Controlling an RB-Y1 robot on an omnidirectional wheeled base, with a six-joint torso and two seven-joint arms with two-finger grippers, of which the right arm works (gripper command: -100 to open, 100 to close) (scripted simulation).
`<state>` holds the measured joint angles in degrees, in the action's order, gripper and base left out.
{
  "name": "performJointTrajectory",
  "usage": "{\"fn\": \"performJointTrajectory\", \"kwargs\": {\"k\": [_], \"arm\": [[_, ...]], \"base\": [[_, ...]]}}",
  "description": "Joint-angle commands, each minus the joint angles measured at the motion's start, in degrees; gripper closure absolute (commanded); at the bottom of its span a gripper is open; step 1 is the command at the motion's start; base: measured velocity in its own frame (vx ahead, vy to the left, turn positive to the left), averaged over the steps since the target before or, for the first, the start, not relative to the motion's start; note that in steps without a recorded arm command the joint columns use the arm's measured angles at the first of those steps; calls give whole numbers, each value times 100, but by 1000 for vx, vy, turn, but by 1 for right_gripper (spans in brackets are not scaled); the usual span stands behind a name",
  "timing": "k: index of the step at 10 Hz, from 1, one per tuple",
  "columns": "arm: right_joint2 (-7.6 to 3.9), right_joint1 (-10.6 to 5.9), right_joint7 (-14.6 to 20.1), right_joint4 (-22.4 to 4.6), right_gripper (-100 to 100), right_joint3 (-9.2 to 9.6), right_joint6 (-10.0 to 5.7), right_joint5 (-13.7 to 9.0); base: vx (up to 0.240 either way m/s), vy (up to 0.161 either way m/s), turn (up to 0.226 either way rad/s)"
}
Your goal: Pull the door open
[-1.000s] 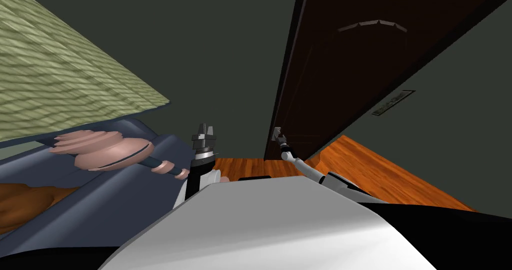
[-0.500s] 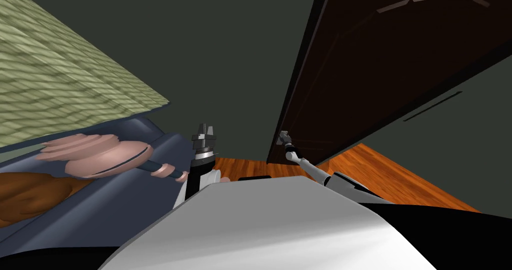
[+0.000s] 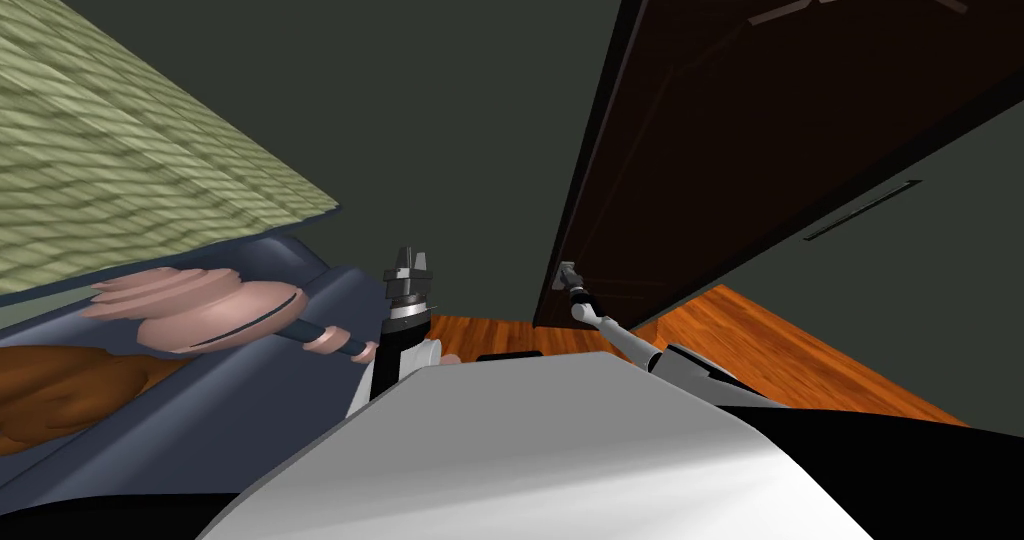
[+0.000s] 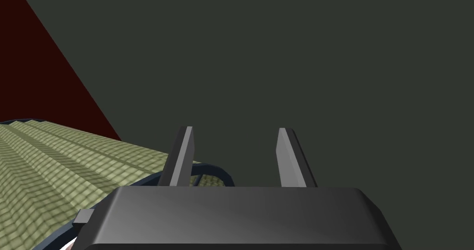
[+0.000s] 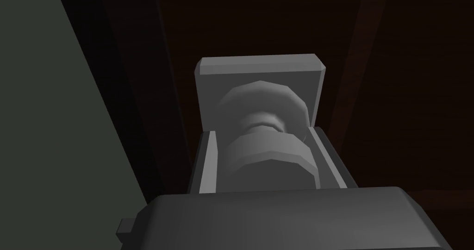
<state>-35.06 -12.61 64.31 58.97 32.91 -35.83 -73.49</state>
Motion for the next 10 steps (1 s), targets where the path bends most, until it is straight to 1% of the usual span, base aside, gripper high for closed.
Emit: {"fn": "performJointTrajectory", "kwargs": {"k": [1,2,3,5,7,10], "arm": [[8,-3,4,10,100,3,-5,0],[-57,13,67,46,100,70,-15,14],[-80,18,94,65,100,98,-21,19],[-163,36,191,133,100,200,-42,40],[-294,63,342,239,100,361,-76,72],[-479,103,556,389,100,587,-125,117]], "base": [[0,0,0],[-79,-10,51],[-124,-43,67],[-169,-83,98],[-193,-104,112],[-222,-64,111]]}}
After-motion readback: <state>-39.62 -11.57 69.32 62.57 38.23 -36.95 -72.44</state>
